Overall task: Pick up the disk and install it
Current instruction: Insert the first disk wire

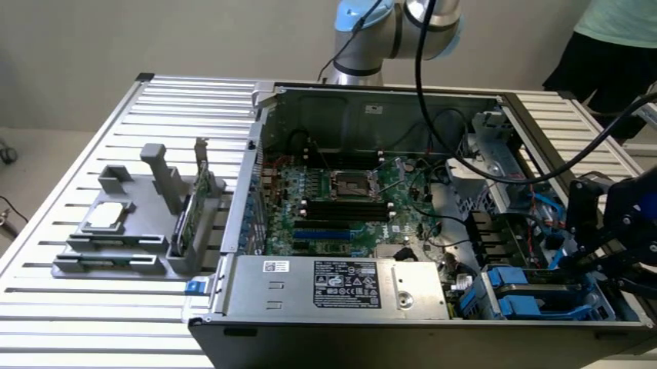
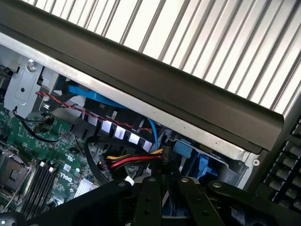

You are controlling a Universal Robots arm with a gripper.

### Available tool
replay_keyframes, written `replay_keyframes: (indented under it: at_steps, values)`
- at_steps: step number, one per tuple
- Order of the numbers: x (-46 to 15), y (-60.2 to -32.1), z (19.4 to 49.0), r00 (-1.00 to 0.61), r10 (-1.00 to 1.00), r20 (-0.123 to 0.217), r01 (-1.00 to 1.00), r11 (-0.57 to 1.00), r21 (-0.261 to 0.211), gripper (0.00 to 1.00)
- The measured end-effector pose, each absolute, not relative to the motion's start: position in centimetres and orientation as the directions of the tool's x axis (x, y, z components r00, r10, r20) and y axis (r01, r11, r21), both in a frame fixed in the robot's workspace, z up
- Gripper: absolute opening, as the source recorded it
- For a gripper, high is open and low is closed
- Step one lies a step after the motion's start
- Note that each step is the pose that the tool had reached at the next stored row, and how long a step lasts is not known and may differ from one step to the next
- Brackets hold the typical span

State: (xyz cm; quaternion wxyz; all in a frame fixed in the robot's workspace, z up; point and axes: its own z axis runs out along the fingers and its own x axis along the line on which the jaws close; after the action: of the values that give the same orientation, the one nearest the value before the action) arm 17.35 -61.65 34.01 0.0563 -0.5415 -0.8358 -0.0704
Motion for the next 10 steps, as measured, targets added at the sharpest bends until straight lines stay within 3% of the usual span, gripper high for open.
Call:
replay_keyframes:
  at_steps: [10]
  values:
    - [16.3,-61.6,34.1,-0.397,0.899,0.185,0.918,0.393,0.060,0.18]
